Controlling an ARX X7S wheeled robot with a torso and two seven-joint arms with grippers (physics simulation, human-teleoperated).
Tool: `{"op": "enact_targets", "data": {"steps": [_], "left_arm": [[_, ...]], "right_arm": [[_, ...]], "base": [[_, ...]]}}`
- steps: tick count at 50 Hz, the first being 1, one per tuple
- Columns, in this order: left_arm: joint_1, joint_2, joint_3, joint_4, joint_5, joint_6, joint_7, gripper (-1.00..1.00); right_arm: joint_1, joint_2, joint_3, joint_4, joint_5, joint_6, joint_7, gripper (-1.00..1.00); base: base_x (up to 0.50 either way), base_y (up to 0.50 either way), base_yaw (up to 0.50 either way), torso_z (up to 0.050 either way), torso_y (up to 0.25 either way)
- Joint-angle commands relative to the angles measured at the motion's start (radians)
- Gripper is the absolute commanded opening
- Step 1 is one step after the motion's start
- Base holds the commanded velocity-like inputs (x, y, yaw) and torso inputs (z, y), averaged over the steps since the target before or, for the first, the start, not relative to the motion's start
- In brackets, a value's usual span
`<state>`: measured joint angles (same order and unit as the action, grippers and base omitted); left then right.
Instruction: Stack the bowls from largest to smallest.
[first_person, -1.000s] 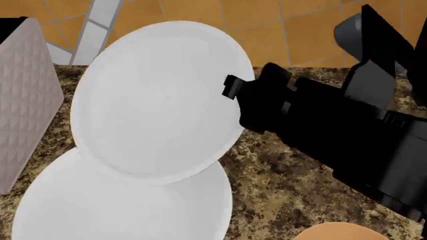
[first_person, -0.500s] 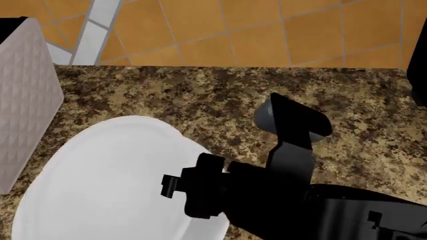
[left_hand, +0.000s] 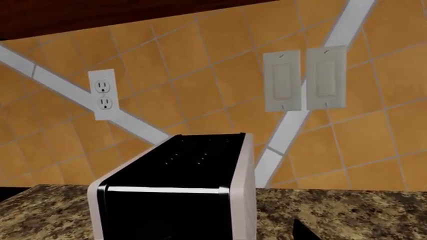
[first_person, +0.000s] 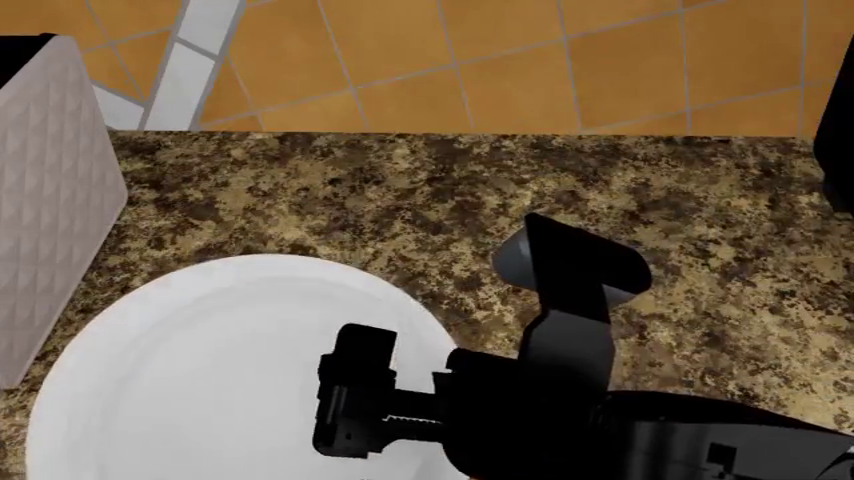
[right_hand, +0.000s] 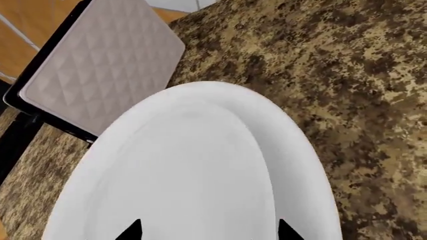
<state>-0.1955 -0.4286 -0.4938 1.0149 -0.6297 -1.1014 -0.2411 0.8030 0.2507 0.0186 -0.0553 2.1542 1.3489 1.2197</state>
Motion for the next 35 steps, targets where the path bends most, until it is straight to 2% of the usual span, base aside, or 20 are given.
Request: {"op": "enact_targets", "data": {"steps": [1,13,23,28,35], "left_arm": [[0.001,0.014,-0.038,-0.006,-0.021,0.003,0.006,1.0],[0.009,0.002,-0.046,-0.013,-0.042,0.015,-0.009,1.0],[0.005,-0.007,-0.053,-0.003,-0.077,0.005,-0.026,1.0],[-0.003,-0.01,-0.04,-0.002,-0.084,0.001,-0.043,1.0],[0.009,-0.019,-0.038,-0.002,-0.092,0.014,-0.048,1.0]], "right_arm": [[0.009,-0.002,-0.013,-0.027,-0.002,-0.031,-0.02,1.0],[0.074,0.021,-0.037,-0.078,0.061,-0.078,0.021,1.0],[0.127,0.084,-0.052,-0.194,0.102,-0.101,0.092,1.0],[0.122,0.153,-0.034,-0.27,0.171,-0.138,0.137,1.0],[0.132,0.331,0.03,-0.345,0.277,-0.155,0.18,1.0]], "base": [[0.0,0.0,0.0,0.0,0.0],[0.0,0.0,0.0,0.0,0.0],[0.0,0.0,0.0,0.0,0.0],[0.0,0.0,0.0,0.0,0.0],[0.0,0.0,0.0,0.0,0.0]]}}
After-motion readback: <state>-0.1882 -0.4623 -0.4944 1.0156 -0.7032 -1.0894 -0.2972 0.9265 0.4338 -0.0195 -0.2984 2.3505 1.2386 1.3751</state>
